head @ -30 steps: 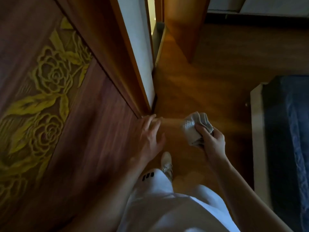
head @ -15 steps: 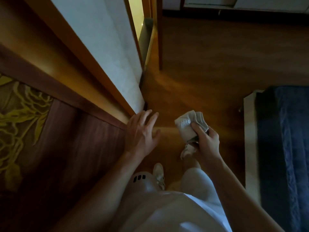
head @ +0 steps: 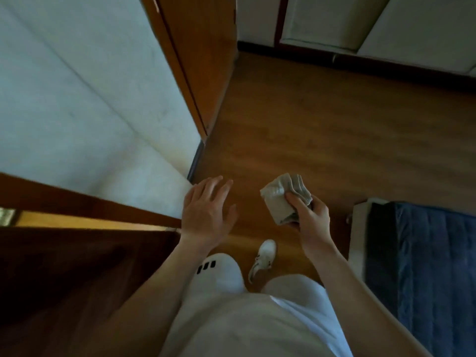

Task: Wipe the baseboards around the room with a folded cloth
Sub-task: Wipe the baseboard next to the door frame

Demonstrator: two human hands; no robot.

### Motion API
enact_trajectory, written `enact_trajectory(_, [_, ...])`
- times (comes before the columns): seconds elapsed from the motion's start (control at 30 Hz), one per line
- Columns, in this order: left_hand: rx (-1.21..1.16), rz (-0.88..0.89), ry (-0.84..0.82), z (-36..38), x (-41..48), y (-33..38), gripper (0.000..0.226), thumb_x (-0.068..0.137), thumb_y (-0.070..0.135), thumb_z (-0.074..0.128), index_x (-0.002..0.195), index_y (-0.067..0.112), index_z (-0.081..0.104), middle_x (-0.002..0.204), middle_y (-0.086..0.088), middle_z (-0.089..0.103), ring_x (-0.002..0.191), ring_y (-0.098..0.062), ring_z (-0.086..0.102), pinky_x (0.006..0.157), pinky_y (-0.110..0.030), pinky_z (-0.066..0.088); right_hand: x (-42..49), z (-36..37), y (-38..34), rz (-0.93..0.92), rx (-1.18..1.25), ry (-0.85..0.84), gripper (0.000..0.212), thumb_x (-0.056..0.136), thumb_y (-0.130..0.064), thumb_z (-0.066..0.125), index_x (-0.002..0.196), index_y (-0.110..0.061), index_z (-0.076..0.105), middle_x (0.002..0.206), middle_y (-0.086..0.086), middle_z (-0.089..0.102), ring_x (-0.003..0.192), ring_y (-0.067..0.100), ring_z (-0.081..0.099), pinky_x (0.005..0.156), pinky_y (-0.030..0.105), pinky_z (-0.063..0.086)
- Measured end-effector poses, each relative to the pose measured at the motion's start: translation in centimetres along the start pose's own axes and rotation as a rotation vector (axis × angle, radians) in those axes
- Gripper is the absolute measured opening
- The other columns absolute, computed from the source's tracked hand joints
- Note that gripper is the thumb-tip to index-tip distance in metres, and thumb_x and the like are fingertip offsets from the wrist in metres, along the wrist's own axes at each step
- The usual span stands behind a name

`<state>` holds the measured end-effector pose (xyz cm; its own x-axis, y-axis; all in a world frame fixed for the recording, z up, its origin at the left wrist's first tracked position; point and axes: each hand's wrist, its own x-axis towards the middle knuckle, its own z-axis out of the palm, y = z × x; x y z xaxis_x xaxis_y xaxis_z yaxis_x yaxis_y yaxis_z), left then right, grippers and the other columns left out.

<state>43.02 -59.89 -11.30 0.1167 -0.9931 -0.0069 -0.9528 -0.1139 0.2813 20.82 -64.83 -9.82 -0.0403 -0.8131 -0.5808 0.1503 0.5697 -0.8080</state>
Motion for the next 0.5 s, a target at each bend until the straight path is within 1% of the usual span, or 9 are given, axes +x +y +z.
enact_trajectory(0.07, [-0.024, -0.009, 0.007, 0.1, 2.2, 1.1, 0.055, 0.095, 0.049, 0.052, 0.143, 0.024, 0.054, 0.146, -0.003, 0.052, 0.136, -0.024, 0.045, 0.111, -0.048, 0.039, 2.4, -0.4, -2.0, -0.011, -0.021, -0.014, 0.018, 0.079, -0.030, 0.078, 0.095, -0.025, 0.074, 0.091, 0.004, 0.074, 0.082, 0.017, 0.073, 0.059, 0.031, 0.057])
enact_trajectory(0.17, [-0.007, -0.047, -0.009, 0.1, 5.1, 2.0, 0.055, 0.095, 0.047, 0.056, 0.144, 0.024, 0.052, 0.148, -0.004, 0.051, 0.137, -0.025, 0.044, 0.111, -0.049, 0.039, 5.9, -0.5, -4.3, -0.003, -0.027, -0.021, 0.021, 0.078, -0.031, 0.079, 0.097, -0.026, 0.074, 0.088, 0.000, 0.074, 0.083, 0.016, 0.073, 0.059, 0.031, 0.057])
enact_trajectory(0.27, [-0.005, -0.087, 0.014, 0.4, 8.2, 1.9, 0.056, 0.094, 0.050, 0.052, 0.144, 0.025, 0.052, 0.147, -0.004, 0.052, 0.135, -0.026, 0.045, 0.110, -0.048, 0.041, 9.2, 0.2, -5.6, 0.015, -0.056, -0.044, 0.025, 0.073, -0.035, 0.081, 0.095, -0.025, 0.074, 0.085, -0.002, 0.074, 0.082, 0.017, 0.073, 0.057, 0.029, 0.056])
enact_trajectory(0.33, [0.010, -0.120, 0.013, 0.7, 9.9, 1.5, 0.057, 0.093, 0.051, 0.051, 0.144, 0.026, 0.051, 0.146, -0.003, 0.052, 0.135, -0.025, 0.045, 0.109, -0.047, 0.042, 11.3, 1.2, -6.4, 0.047, -0.072, -0.070, 0.026, 0.071, -0.036, 0.082, 0.093, -0.025, 0.073, 0.086, -0.002, 0.074, 0.082, 0.016, 0.073, 0.058, 0.030, 0.057])
enact_trajectory(0.43, [0.021, -0.176, 0.041, 1.1, 12.6, 0.8, 0.056, 0.092, 0.048, 0.059, 0.143, 0.025, 0.053, 0.145, -0.003, 0.053, 0.134, -0.024, 0.046, 0.108, -0.045, 0.043, 14.5, 3.5, -8.0, 0.066, -0.134, -0.128, 0.032, 0.069, -0.039, 0.083, 0.095, -0.023, 0.073, 0.088, 0.001, 0.075, 0.082, 0.018, 0.074, 0.061, 0.033, 0.057])
enact_trajectory(0.5, [0.006, -0.219, 0.091, 1.5, 14.2, 0.0, 0.056, 0.090, 0.044, 0.064, 0.140, 0.022, 0.055, 0.142, -0.005, 0.056, 0.132, -0.026, 0.049, 0.107, -0.045, 0.043, 16.7, 5.5, -9.2, 0.053, -0.193, -0.175, 0.026, 0.070, -0.039, 0.083, 0.089, -0.024, 0.075, 0.085, 0.001, 0.075, 0.080, 0.020, 0.074, 0.060, 0.035, 0.058])
